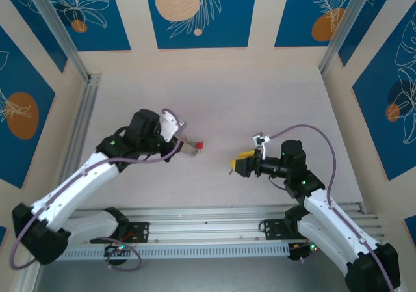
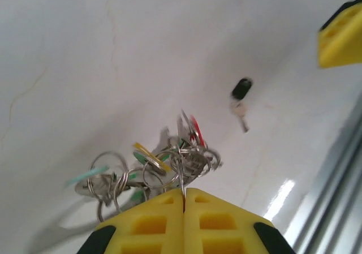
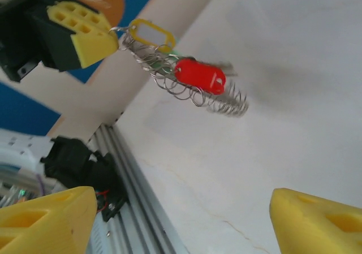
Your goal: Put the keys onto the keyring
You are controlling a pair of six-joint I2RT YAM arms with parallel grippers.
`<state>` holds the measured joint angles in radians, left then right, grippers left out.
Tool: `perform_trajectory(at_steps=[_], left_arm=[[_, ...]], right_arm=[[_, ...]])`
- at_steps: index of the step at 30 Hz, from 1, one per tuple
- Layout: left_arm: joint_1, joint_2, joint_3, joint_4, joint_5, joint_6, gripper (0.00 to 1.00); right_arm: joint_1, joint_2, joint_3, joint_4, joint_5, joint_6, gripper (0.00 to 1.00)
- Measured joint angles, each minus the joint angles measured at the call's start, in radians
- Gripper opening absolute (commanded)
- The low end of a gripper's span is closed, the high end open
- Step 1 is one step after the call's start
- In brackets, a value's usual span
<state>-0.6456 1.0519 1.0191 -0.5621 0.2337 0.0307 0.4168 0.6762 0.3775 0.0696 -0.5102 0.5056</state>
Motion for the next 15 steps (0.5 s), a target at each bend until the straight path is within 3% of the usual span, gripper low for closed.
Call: perform_trajectory(at_steps=[9, 15], left_arm=[[-0.004, -0.102, -0.001, 0.007, 0.111, -0.006, 0.0], [-0.017, -0.103, 0.007, 0.009, 0.164, -0.045, 0.0]], right_arm=[[0.198, 0.09, 0.151, 0.055, -0.03, -0.127, 0.5], [0.337, 0.199, 0.233, 0.073, -0.016, -0.196, 0.5]])
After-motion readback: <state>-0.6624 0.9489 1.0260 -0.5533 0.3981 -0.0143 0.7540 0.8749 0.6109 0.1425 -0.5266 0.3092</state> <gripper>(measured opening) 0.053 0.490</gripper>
